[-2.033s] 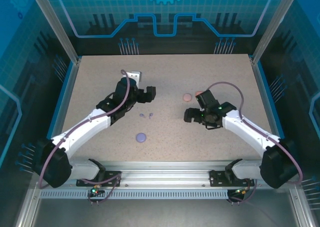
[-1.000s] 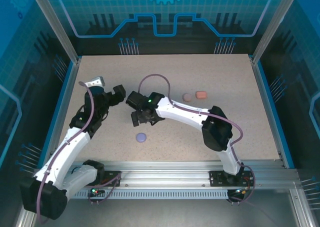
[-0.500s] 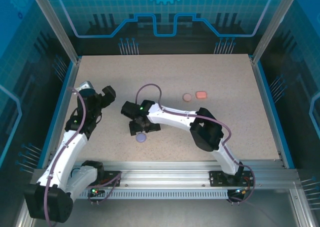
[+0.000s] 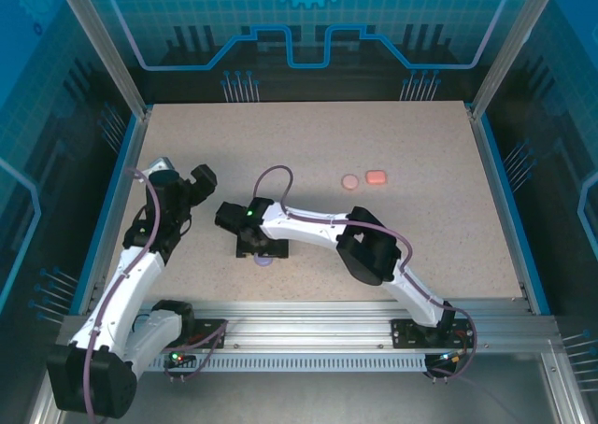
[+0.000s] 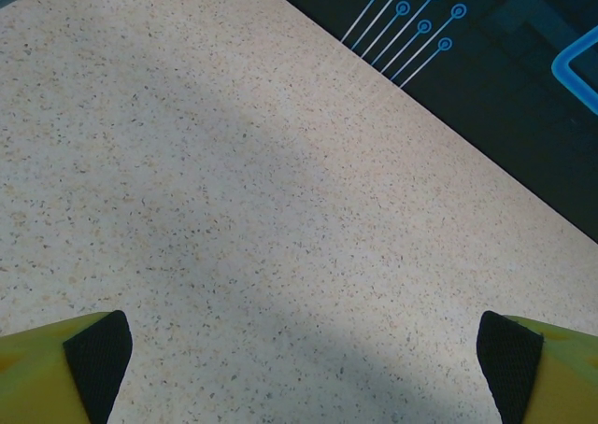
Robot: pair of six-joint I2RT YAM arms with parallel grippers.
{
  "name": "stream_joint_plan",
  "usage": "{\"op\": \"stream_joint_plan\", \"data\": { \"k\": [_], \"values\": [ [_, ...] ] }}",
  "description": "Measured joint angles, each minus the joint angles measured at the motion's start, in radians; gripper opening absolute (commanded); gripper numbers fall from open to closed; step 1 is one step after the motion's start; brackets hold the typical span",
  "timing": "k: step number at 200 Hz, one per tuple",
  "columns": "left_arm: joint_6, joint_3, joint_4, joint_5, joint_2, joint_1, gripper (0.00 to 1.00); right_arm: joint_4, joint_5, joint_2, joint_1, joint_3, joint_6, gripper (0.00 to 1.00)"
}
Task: Insert the wireless bluetooth earbuds into the charging case
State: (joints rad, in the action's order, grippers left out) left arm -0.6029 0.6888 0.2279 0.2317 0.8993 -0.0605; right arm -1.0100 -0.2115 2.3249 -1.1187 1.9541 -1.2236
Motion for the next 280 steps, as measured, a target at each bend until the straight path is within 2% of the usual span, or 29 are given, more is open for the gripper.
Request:
{"op": "stream_joint_plan", "data": {
  "k": [138, 212, 263, 280],
  "values": [
    [-0.002, -0.014, -0.028, -0.016, 0.0, 0.0, 0.99, -0.068, -0.023, 0.053, -0.014, 0.062, -0.086, 0.79],
    [-0.002, -0.019, -0.04, -0.02, 0.0, 0.001, 0.99, -0.065, -0.021, 0.061, -0.015, 0.064, -0.09, 0.67],
    [-0.003, -0.025, -0.047, -0.021, 0.0, 0.002, 0.99, -0.047, -0.016, 0.064, -0.017, 0.066, -0.098, 0.49],
    [-0.005, -0.025, -0.047, -0.024, 0.0, 0.002, 0.99, -0.047, -0.019, 0.063, -0.018, 0.066, -0.101, 0.47]
  ]
}}
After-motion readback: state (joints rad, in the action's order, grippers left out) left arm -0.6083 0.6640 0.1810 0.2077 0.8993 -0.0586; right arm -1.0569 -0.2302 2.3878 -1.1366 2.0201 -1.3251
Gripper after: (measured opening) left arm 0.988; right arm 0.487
